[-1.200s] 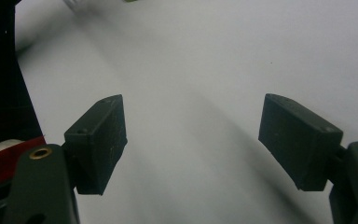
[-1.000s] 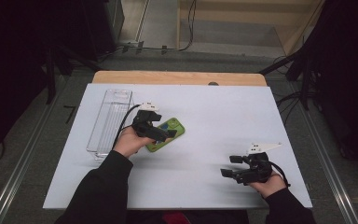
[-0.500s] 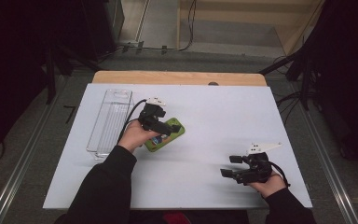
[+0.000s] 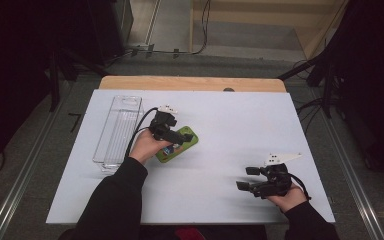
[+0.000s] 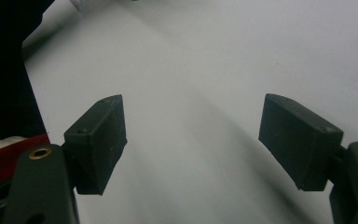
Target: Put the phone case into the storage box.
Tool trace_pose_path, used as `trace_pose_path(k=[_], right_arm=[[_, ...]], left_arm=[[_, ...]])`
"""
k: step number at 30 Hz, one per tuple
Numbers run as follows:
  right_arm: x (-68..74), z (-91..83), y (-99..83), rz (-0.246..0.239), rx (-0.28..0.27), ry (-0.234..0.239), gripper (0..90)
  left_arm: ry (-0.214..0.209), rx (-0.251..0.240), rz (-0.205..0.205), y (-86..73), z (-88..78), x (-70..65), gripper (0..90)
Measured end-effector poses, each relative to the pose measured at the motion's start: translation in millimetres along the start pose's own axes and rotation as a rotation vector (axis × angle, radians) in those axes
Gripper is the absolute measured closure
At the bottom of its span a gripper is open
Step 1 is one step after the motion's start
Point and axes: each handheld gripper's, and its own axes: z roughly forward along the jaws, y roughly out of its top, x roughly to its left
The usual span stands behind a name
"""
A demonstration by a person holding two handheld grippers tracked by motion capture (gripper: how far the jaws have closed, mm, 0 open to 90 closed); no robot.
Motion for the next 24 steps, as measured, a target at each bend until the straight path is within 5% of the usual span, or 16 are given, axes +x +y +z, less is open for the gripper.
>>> trace_pose_path(k=[24], right_arm=[[0.0, -0.1, 0.0, -0.007, -0.005, 0.003, 21.3]], left_arm=[[0.052, 0.061, 0.023, -21.6, 13.3, 0.4, 1.5]])
